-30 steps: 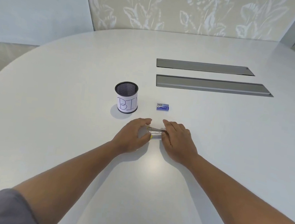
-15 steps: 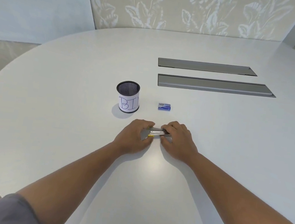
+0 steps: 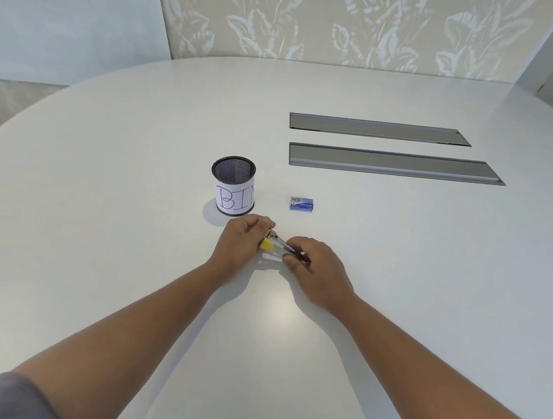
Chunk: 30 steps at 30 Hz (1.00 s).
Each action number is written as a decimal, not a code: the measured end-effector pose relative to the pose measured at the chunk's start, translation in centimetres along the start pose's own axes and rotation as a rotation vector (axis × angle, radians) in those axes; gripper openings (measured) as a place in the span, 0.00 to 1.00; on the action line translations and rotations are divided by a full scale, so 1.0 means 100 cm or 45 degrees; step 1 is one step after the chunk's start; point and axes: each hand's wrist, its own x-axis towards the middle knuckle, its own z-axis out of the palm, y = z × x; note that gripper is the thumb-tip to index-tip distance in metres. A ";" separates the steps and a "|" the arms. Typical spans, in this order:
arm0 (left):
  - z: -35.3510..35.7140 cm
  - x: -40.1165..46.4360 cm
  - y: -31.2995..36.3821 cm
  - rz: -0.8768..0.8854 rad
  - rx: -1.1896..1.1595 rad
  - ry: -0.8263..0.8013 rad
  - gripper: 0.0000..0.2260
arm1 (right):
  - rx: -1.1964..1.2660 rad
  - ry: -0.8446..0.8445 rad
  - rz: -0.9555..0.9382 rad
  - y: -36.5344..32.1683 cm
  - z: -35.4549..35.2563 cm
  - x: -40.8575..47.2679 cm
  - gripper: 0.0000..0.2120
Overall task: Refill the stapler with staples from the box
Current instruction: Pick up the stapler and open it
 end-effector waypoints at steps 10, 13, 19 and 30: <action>0.012 0.006 -0.002 -0.190 -0.498 -0.180 0.07 | 0.363 0.023 0.193 -0.001 -0.003 0.000 0.17; 0.013 0.007 -0.002 -0.194 -0.468 -0.183 0.06 | 0.533 0.031 0.225 -0.004 -0.003 0.002 0.21; 0.020 0.003 -0.002 -0.122 -0.286 -0.243 0.11 | 0.755 0.070 0.285 -0.023 0.005 0.012 0.16; 0.025 -0.001 -0.001 -0.085 -0.115 -0.159 0.15 | 0.927 0.084 0.400 -0.022 0.000 0.016 0.09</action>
